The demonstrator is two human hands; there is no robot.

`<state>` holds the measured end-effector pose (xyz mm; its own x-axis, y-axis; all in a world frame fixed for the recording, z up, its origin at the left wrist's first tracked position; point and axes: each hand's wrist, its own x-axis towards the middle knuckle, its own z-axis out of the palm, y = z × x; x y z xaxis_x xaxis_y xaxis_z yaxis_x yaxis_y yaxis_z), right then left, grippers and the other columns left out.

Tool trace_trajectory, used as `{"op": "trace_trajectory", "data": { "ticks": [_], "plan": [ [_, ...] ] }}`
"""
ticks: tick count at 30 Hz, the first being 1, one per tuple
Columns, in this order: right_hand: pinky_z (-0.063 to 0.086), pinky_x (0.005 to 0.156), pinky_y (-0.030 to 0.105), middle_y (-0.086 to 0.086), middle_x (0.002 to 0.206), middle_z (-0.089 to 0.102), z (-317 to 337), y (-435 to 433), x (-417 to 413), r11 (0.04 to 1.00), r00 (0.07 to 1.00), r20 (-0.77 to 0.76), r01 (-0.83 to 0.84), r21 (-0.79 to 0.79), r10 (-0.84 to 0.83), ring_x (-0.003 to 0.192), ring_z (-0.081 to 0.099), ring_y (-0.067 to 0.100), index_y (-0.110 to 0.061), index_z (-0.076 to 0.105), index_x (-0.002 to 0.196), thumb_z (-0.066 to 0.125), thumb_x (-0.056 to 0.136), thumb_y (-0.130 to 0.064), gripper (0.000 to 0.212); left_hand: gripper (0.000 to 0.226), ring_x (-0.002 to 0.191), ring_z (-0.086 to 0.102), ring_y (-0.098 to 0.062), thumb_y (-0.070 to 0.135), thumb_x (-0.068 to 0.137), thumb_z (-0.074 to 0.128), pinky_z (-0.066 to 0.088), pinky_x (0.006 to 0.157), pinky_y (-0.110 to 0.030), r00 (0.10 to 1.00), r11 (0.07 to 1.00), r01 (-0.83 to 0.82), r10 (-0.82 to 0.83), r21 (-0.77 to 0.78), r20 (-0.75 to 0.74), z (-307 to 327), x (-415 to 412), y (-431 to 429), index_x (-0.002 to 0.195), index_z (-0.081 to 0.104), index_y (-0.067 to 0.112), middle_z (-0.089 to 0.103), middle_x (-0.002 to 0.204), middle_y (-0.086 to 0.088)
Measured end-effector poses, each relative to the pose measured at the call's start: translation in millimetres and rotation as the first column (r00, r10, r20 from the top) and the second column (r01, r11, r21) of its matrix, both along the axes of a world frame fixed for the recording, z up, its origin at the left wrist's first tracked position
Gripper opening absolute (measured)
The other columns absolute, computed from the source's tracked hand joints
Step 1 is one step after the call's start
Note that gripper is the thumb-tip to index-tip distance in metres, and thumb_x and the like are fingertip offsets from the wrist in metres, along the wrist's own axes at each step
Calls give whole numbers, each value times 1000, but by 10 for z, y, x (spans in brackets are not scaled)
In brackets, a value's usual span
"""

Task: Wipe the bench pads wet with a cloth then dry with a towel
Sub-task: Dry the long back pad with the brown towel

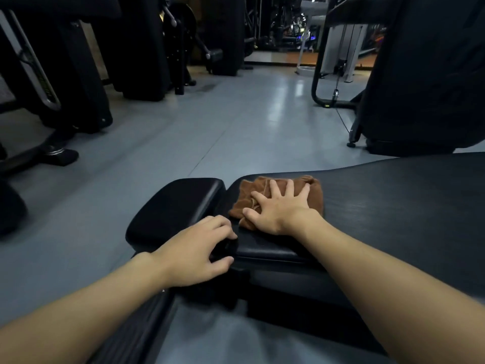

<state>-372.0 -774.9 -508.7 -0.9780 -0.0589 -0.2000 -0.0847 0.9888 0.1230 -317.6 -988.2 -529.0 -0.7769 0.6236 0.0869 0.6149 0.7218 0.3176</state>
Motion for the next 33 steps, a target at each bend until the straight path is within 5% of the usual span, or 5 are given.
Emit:
{"op": "trace_trajectory", "data": {
  "ticks": [8, 15, 20, 26, 33],
  "plan": [
    [-13, 110, 74, -1, 168, -7, -186, -669, -219, 989, 989, 21, -143, -27, 144, 151, -13, 41, -52, 16, 153, 17, 94, -71, 62, 37, 92, 50, 10, 26, 83, 51, 56, 77, -32, 981, 965, 130, -93, 229, -169, -208, -185, -242, 106, 78, 18, 59, 95, 23],
    [-12, 109, 74, -11, 168, 1, -158, -307, 63, 997, 997, -39, -66, -37, 65, 153, -10, 33, -58, 16, 150, 15, 89, -79, 65, 33, 88, 56, -9, 21, 81, 56, 53, 67, -34, 958, 965, 152, -92, 212, -270, -333, -93, -269, 107, 74, 13, 62, 98, 9],
    [-9, 112, 71, -9, 168, 0, 0, 125, 435, 999, 998, -60, -9, -40, 6, 153, -9, 30, -56, 16, 151, 15, 90, -78, 65, 32, 93, 49, -9, 41, 82, 47, 47, 84, -36, 977, 982, 61, -22, 180, -211, -164, 1, 75, 101, 63, 21, 54, 101, 13],
    [-9, 114, 69, -11, 168, 1, 191, 885, 795, 992, 988, -88, 121, -44, -124, 154, -8, 28, -55, 18, 151, 18, 91, -76, 64, 44, 105, 44, -7, 55, 84, 39, 37, 95, -35, 970, 981, 160, -136, 108, -202, -18, 141, 840, 113, 60, 29, 49, 109, 15],
    [-6, 115, 67, -11, 168, 0, 479, 2076, 1228, 939, 932, -120, 340, -42, -343, 154, -6, 27, -55, 19, 151, 19, 90, -76, 64, 25, 108, 41, -12, 52, 95, 46, 34, 102, -42, 970, 969, 206, -184, 139, -159, 213, 324, 1965, 114, 56, 38, 47, 110, 14]
  ]
}}
